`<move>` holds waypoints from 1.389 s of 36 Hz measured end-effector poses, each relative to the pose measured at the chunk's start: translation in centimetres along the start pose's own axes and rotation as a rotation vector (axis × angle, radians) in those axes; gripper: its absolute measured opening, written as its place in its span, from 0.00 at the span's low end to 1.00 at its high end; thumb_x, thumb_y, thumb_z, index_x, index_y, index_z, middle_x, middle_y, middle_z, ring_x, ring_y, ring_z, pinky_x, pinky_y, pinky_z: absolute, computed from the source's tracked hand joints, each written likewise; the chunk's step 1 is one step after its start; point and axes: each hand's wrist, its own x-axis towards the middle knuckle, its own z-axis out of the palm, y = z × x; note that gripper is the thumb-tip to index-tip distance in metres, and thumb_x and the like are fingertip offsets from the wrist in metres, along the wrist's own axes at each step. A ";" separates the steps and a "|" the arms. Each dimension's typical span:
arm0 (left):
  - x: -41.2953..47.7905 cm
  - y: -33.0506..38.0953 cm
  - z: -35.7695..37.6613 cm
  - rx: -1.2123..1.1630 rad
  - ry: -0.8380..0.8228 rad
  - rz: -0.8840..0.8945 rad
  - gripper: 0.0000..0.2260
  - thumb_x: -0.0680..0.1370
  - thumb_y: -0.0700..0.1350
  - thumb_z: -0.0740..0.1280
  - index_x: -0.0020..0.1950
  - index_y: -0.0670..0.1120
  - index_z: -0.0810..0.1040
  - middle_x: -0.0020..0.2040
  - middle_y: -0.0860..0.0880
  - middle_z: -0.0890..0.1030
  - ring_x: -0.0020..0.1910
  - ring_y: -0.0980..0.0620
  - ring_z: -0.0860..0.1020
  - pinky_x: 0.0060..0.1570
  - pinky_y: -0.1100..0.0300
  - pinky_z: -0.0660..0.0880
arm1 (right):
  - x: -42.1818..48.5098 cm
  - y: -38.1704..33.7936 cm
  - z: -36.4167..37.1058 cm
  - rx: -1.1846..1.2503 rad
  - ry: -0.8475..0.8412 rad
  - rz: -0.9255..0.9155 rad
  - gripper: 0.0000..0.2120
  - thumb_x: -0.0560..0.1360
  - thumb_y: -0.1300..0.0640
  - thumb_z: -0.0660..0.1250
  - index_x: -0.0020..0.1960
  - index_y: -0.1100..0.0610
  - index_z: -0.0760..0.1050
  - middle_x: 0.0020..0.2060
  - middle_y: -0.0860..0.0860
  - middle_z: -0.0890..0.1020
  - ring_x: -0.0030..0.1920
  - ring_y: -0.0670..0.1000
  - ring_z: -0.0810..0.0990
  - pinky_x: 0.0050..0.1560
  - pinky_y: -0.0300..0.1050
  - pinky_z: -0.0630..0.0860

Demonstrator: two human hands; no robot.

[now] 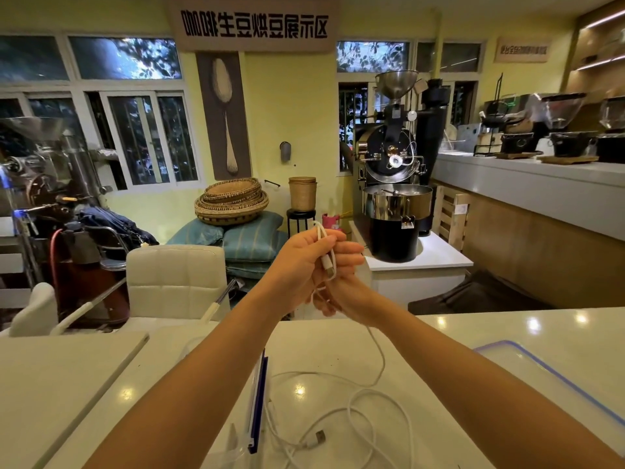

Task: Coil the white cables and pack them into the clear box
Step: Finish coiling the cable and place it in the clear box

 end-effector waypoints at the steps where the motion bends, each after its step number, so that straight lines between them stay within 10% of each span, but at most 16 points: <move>1: 0.2 0.1 -0.2 -0.003 0.022 0.009 0.11 0.81 0.38 0.52 0.44 0.42 0.72 0.30 0.49 0.84 0.29 0.56 0.82 0.31 0.64 0.80 | -0.3 -0.1 0.3 0.024 -0.050 0.055 0.21 0.81 0.50 0.44 0.42 0.59 0.70 0.33 0.55 0.72 0.28 0.48 0.65 0.28 0.39 0.61; 7: 1.3 1.0 -2.9 0.045 0.153 0.086 0.11 0.81 0.38 0.50 0.44 0.42 0.70 0.29 0.50 0.84 0.27 0.57 0.82 0.32 0.64 0.80 | -1.7 -0.2 0.6 -0.068 -0.211 0.216 0.17 0.80 0.52 0.54 0.60 0.61 0.74 0.30 0.49 0.72 0.27 0.44 0.65 0.27 0.35 0.62; 17: 1.8 -0.8 -6.7 0.319 0.265 0.063 0.12 0.82 0.37 0.50 0.42 0.44 0.69 0.42 0.45 0.80 0.33 0.60 0.83 0.48 0.60 0.77 | -2.7 -2.8 -1.2 -0.403 -0.179 0.059 0.05 0.80 0.57 0.53 0.49 0.57 0.65 0.31 0.48 0.70 0.31 0.46 0.67 0.35 0.40 0.67; 23: 1.0 -1.8 -6.2 0.486 0.201 -0.008 0.12 0.81 0.38 0.51 0.41 0.45 0.70 0.38 0.47 0.80 0.30 0.61 0.81 0.35 0.67 0.76 | -2.1 -4.5 -3.6 -0.665 0.020 -0.094 0.11 0.78 0.52 0.57 0.50 0.57 0.75 0.33 0.48 0.74 0.33 0.47 0.71 0.39 0.44 0.72; 33: -0.6 -3.4 -4.6 0.461 -0.001 -0.110 0.12 0.82 0.41 0.52 0.43 0.43 0.72 0.32 0.51 0.84 0.34 0.56 0.82 0.52 0.53 0.75 | -0.3 -5.3 -6.6 -0.927 0.198 -0.193 0.15 0.76 0.47 0.59 0.50 0.56 0.78 0.45 0.52 0.81 0.47 0.53 0.78 0.50 0.53 0.77; 50: -2.4 -2.2 -2.3 0.173 -0.262 -0.146 0.15 0.81 0.41 0.49 0.43 0.41 0.74 0.32 0.48 0.83 0.30 0.53 0.81 0.36 0.64 0.77 | 1.3 -5.3 -8.1 -0.646 0.234 -0.305 0.13 0.70 0.53 0.70 0.43 0.64 0.78 0.37 0.54 0.77 0.41 0.51 0.74 0.46 0.48 0.73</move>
